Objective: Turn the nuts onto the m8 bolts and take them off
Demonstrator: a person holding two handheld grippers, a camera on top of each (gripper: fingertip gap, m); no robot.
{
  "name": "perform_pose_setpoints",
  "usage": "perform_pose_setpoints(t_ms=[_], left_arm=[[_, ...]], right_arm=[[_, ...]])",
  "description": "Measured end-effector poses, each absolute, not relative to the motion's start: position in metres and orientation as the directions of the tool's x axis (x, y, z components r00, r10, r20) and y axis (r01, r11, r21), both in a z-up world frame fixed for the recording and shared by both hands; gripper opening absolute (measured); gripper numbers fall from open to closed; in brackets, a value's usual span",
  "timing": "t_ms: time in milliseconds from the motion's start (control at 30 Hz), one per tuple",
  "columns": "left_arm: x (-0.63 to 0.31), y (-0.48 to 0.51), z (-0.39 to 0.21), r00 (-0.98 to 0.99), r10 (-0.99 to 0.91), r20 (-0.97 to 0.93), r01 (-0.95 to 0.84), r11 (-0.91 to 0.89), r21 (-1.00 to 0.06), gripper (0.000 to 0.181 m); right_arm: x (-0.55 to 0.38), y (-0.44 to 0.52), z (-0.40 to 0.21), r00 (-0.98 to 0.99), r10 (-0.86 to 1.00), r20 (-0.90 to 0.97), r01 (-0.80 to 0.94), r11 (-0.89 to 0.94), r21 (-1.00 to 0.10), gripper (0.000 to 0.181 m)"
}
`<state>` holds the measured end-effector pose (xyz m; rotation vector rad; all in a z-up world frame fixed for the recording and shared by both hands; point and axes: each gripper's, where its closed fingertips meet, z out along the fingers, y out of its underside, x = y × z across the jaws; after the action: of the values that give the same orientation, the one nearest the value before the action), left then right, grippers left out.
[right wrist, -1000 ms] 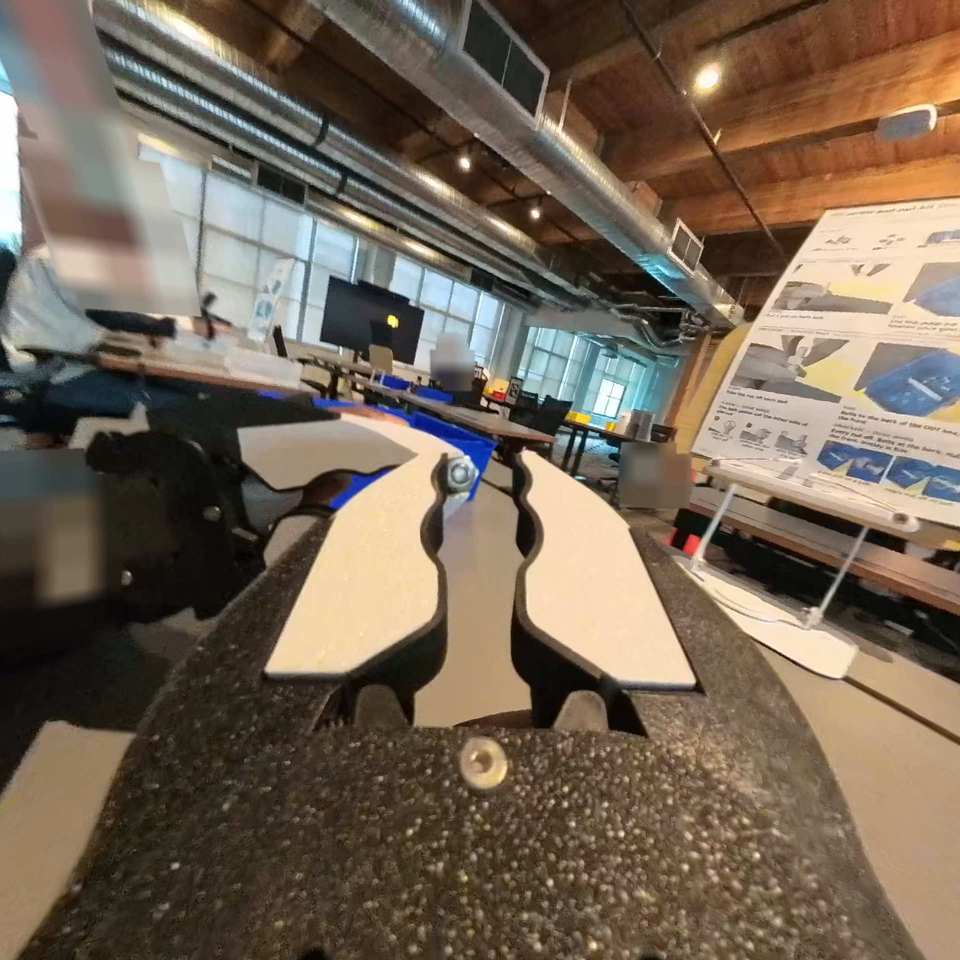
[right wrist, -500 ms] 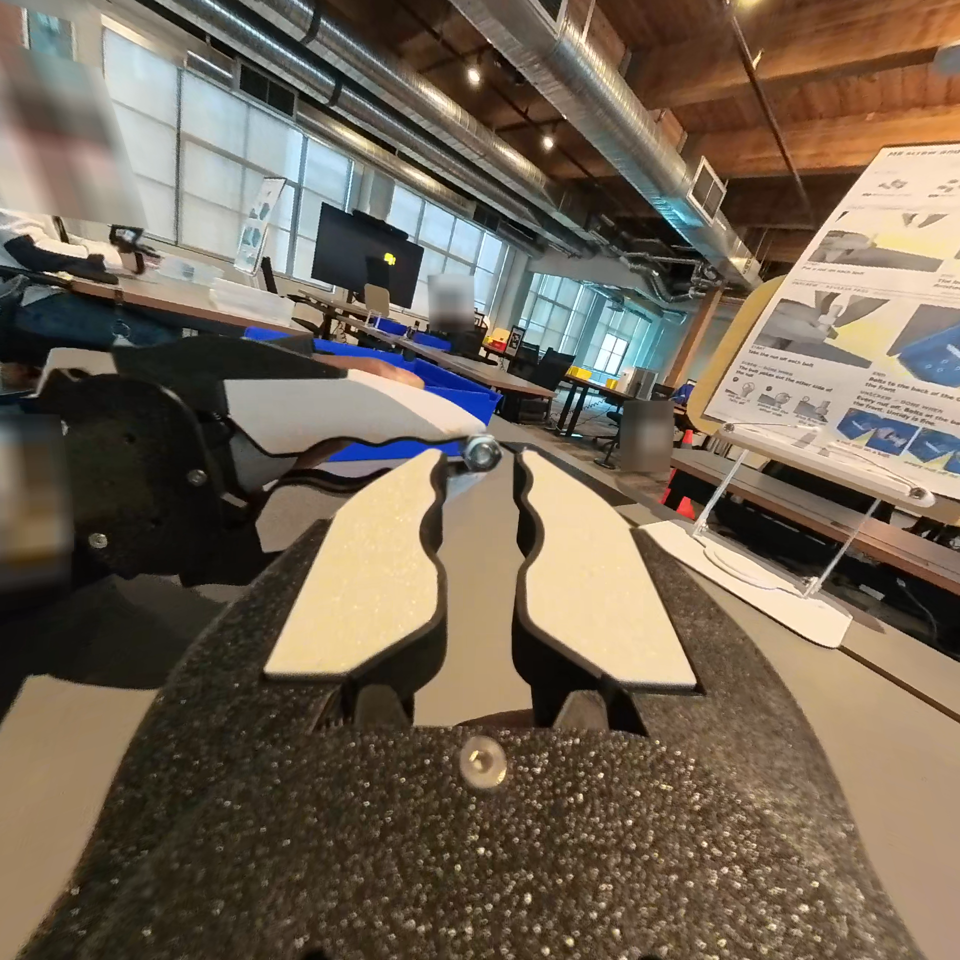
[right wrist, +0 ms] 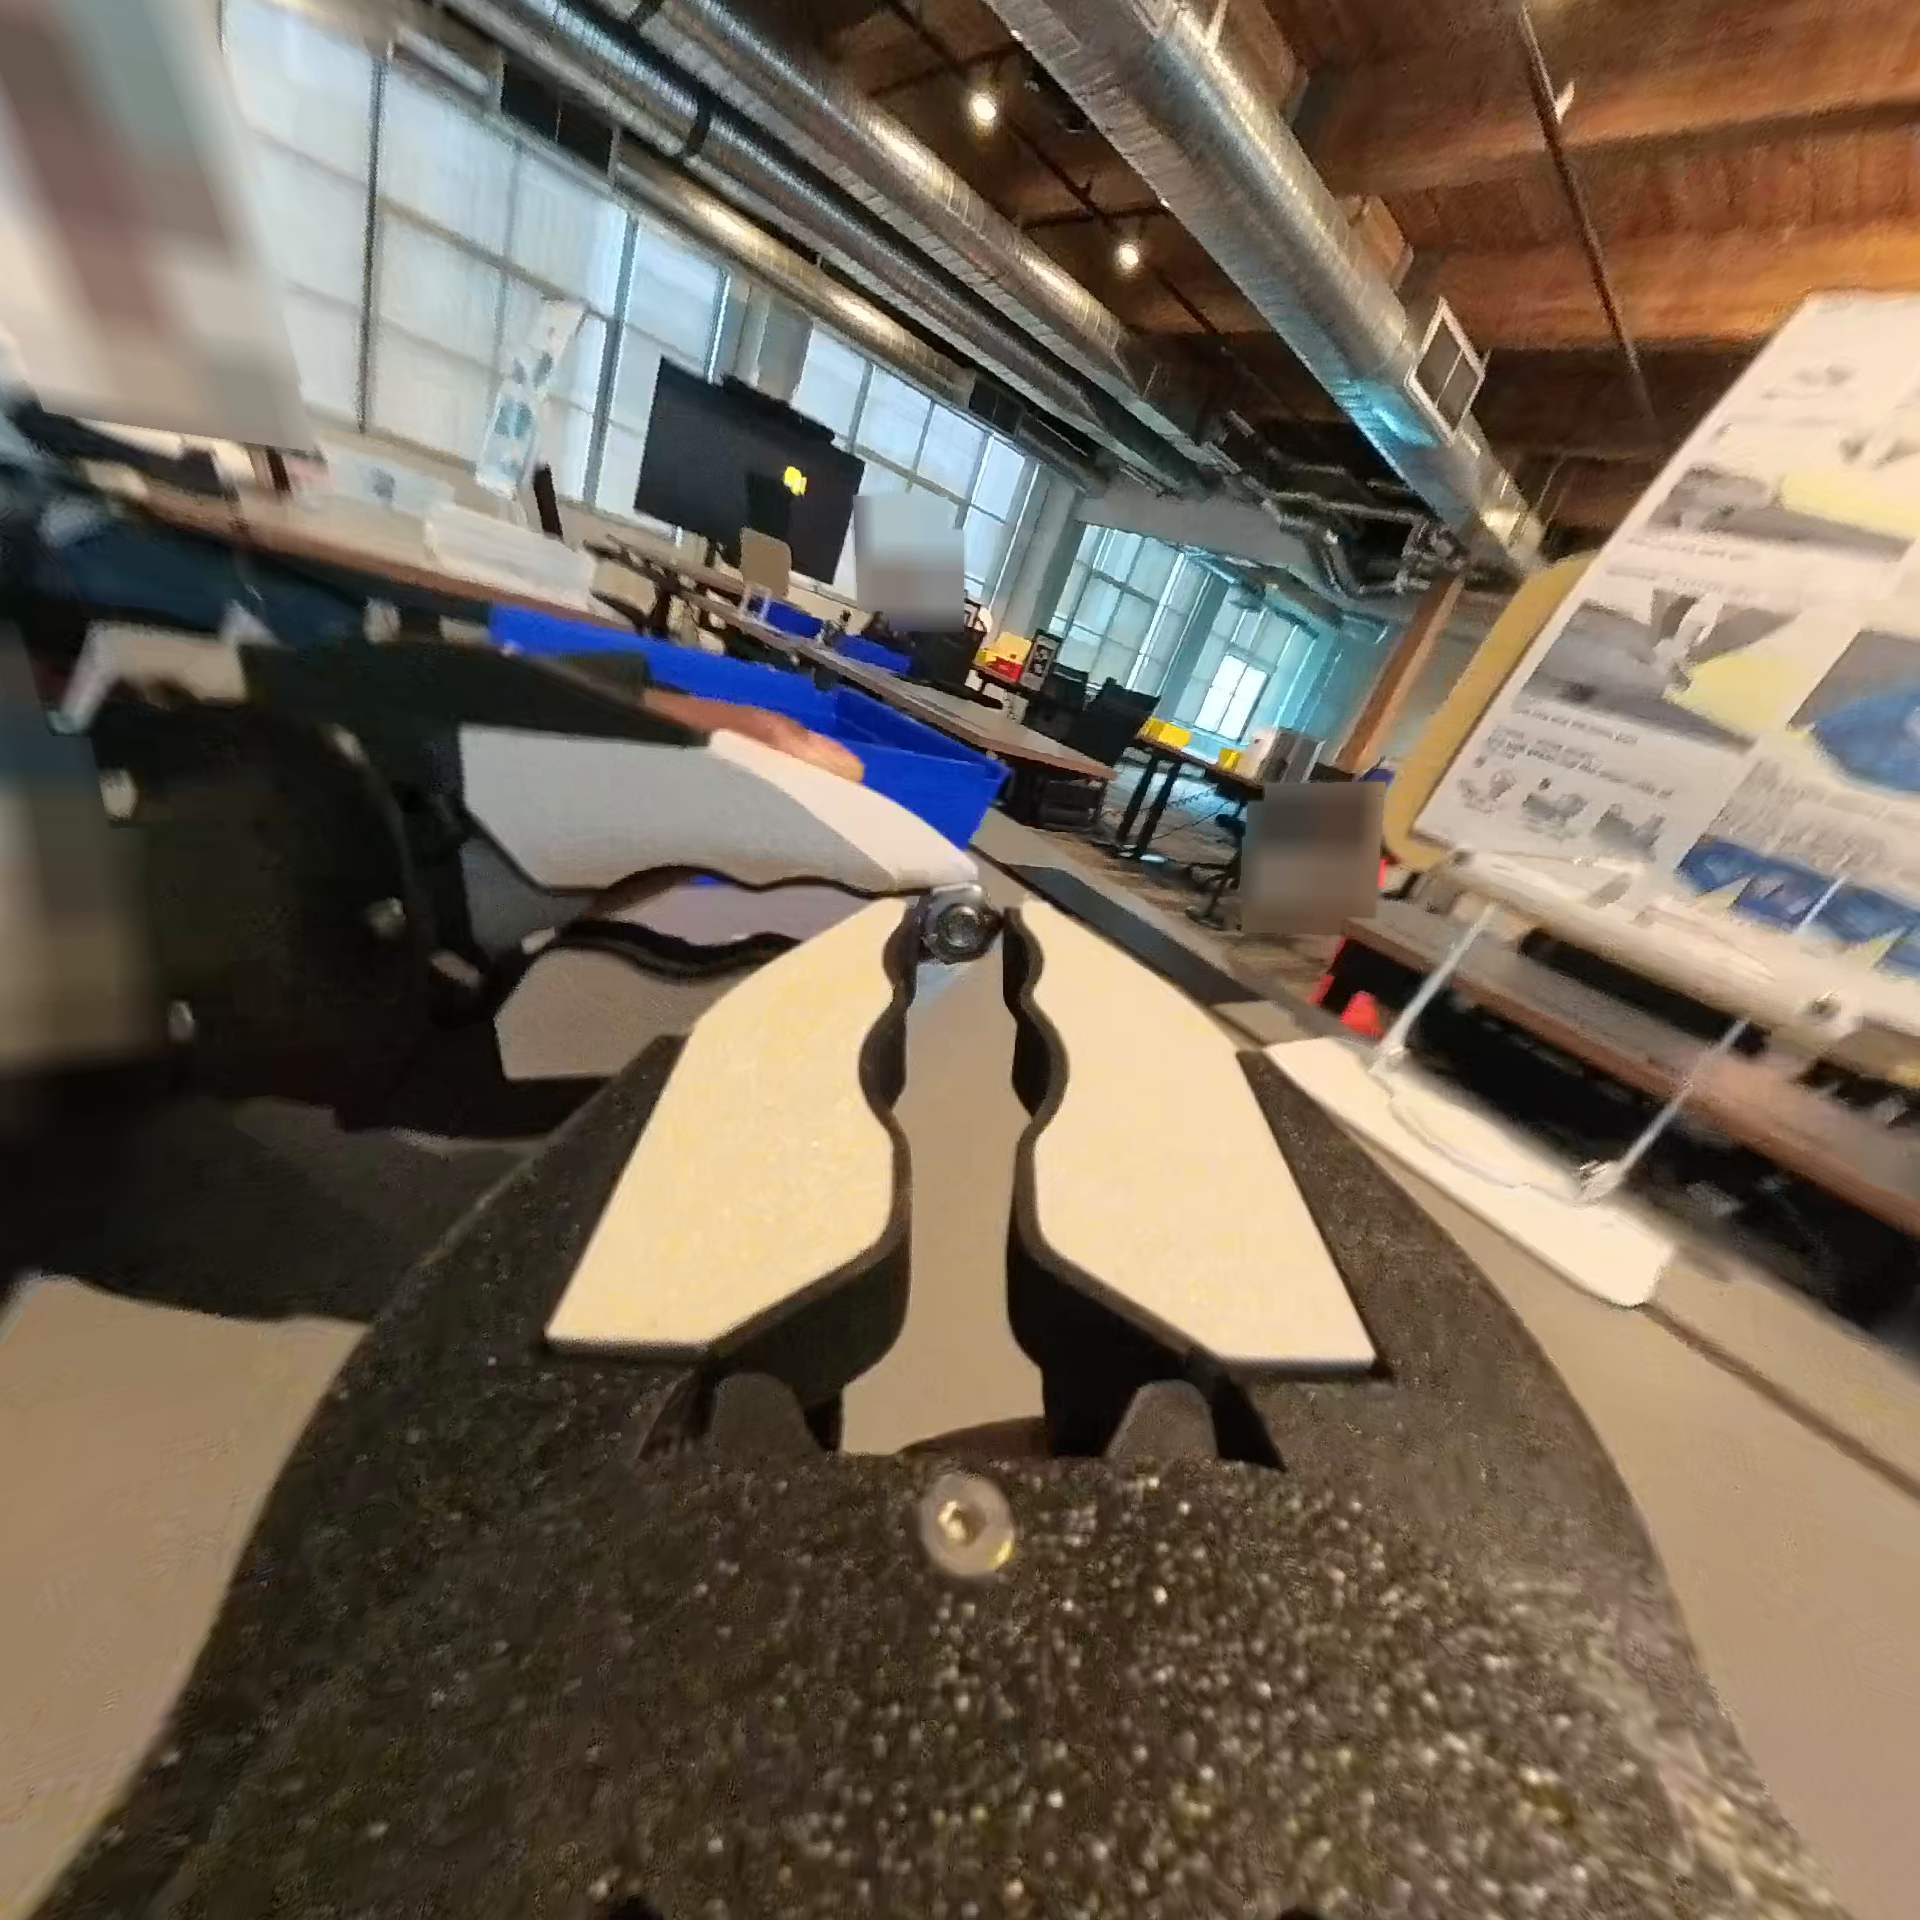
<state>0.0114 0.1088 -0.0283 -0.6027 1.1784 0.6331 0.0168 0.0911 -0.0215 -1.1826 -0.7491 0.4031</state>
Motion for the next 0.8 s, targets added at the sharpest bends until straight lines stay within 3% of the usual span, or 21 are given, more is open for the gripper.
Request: perform_pose_setpoints(t_ms=[67, 167, 233, 333, 533, 800], left_arm=[[0.014, 0.109, -0.036, 0.255, 0.042, -0.966, -0.69, 0.708, -0.151, 0.011], [0.021, 0.106, -0.056, 0.244, -0.191, -0.951, -0.597, 0.743, -0.303, 0.011], [0.021, 0.106, -0.057, 0.253, -0.245, -0.936, -0.582, 0.735, -0.349, 0.01], [0.019, 0.111, -0.053, 0.28, -0.222, -0.934, -0.601, 0.718, -0.351, 0.01], [0.017, 0.117, -0.052, 0.249, -0.111, -0.962, -0.673, 0.695, -0.254, 0.01], [0.024, 0.112, -0.061, 0.168, -0.066, -0.984, -0.688, 0.707, -0.165, 0.01]], right_arm=[[0.017, 0.09, -0.027, 0.663, 0.575, 0.479, 0.239, 0.444, -0.864, 0.015], [0.019, 0.087, -0.042, 0.524, 0.423, 0.739, 0.463, 0.587, -0.664, 0.015], [0.024, 0.087, -0.048, 0.473, 0.358, 0.805, 0.526, 0.619, -0.584, 0.009], [0.031, 0.087, -0.043, 0.531, 0.413, 0.74, 0.466, 0.586, -0.663, 0.022], [0.029, 0.092, -0.044, 0.609, 0.593, 0.526, 0.322, 0.421, -0.848, 0.031], [0.029, 0.1, -0.053, 0.633, 0.585, 0.507, 0.361, 0.356, -0.862, 0.024]])
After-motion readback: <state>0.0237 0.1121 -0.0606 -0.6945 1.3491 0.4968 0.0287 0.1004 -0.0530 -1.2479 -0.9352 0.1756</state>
